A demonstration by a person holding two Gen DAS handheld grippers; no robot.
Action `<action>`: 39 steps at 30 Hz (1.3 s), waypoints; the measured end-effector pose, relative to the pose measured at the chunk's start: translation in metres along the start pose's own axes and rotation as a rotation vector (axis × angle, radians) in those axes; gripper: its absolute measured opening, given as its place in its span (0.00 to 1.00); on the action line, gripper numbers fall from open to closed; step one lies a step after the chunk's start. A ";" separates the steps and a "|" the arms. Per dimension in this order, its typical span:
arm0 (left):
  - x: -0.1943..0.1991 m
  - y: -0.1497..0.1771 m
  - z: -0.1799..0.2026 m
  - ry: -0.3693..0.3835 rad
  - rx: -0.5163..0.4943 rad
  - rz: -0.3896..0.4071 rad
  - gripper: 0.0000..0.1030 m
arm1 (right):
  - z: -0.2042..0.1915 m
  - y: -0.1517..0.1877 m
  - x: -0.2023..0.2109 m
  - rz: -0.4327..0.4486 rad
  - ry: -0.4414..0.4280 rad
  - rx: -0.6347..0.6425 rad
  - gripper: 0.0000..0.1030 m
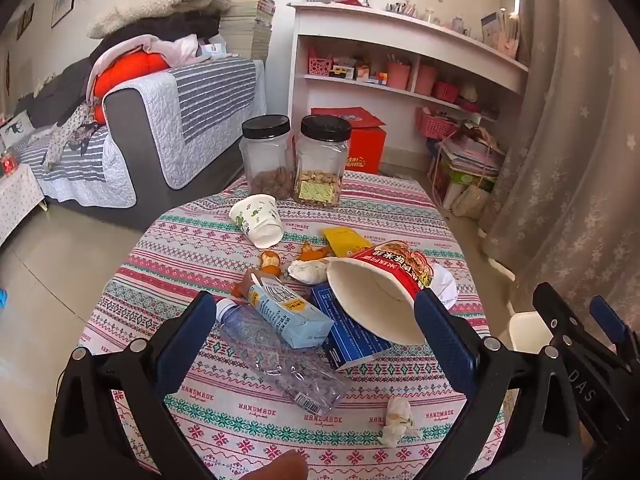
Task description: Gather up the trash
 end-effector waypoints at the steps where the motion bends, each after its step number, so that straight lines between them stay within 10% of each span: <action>1: 0.000 0.000 -0.001 0.000 0.002 -0.001 0.93 | 0.000 0.000 0.000 -0.001 -0.001 -0.001 0.93; 39: -0.002 0.006 -0.008 -0.004 0.010 -0.029 0.93 | -0.001 0.002 0.001 -0.004 -0.001 -0.001 0.93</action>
Point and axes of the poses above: each gripper's, at about its wrist camera, not at the fingertips, and x roughly against the way its jaws point, z to its right, y to its underside, the point moved 8 cm from there along -x, roughly the way its jaws point, and after that the axes turned 10 degrees about -x, right-handed, at the moved point
